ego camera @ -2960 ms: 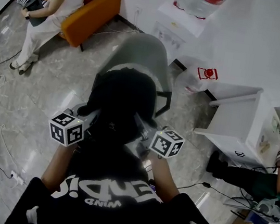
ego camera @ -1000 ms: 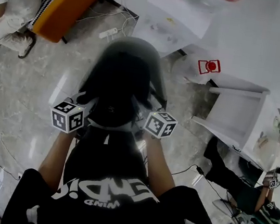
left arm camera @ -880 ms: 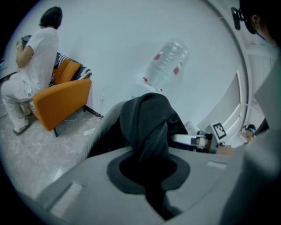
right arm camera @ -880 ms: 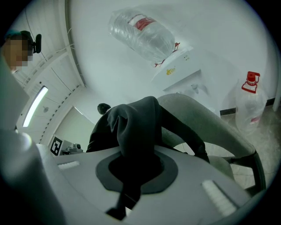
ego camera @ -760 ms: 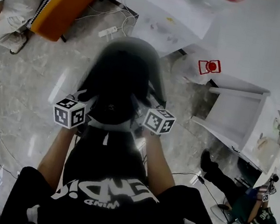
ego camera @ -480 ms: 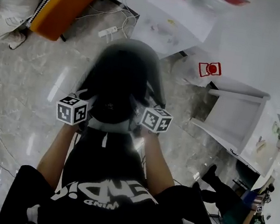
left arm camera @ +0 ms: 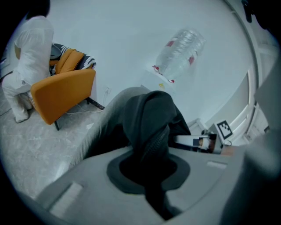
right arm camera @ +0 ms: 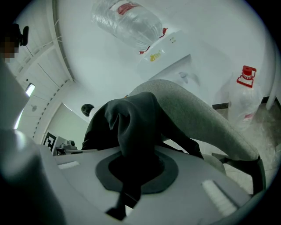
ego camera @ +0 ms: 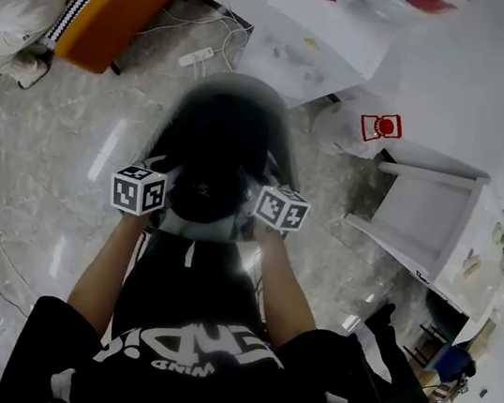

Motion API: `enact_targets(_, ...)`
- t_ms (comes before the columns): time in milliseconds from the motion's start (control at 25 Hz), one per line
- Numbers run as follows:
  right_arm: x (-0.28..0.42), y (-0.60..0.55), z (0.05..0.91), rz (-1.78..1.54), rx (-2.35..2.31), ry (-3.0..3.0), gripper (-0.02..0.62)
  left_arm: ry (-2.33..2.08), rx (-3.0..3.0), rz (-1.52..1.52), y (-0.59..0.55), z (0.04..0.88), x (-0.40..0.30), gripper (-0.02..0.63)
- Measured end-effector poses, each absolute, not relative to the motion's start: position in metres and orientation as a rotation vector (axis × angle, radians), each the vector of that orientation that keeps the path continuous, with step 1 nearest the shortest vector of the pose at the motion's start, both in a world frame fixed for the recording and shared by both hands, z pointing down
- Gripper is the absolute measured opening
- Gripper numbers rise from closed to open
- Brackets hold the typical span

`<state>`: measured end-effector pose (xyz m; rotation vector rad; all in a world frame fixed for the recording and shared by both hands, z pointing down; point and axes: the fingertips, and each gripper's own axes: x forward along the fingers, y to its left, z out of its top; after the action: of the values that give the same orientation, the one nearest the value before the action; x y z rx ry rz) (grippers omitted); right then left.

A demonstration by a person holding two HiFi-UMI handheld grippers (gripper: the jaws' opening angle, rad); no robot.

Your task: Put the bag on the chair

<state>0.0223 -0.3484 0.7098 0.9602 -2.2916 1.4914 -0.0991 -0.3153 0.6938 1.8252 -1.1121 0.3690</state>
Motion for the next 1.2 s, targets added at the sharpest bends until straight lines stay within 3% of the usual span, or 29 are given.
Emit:
enact_targets(400, 0.019, -0.35, 0.727, 1.45, 0.983, -2.247, 0.021, -1.138, 1.795, 0.38, -0.316, 0.71, -0.103, 0.047)
enact_targets(520, 0.019, -0.349, 0.727, 1.422, 0.992, -2.235, 0.053, -1.12, 1.813, 0.379, -0.315, 0.708, -0.101, 0.11)
enact_targets(720, 0.025, -0.349, 0.723, 1.379, 1.028, -2.213, 0.146, -1.123, 1.821, 0.423, -0.313, 0.701, -0.099, 0.272)
enact_targets(880, 0.028, -0.346, 0.71, 1.344, 1.059, -2.217, 0.223, -1.155, 1.819, 0.439, -0.307, 0.69, -0.102, 0.335)
enact_targets(1200, 0.034, -0.337, 0.673, 1.265, 1.063, -2.249, 0.255, -1.254, 1.88, 0.417, -0.298, 0.647, -0.118, 0.354)
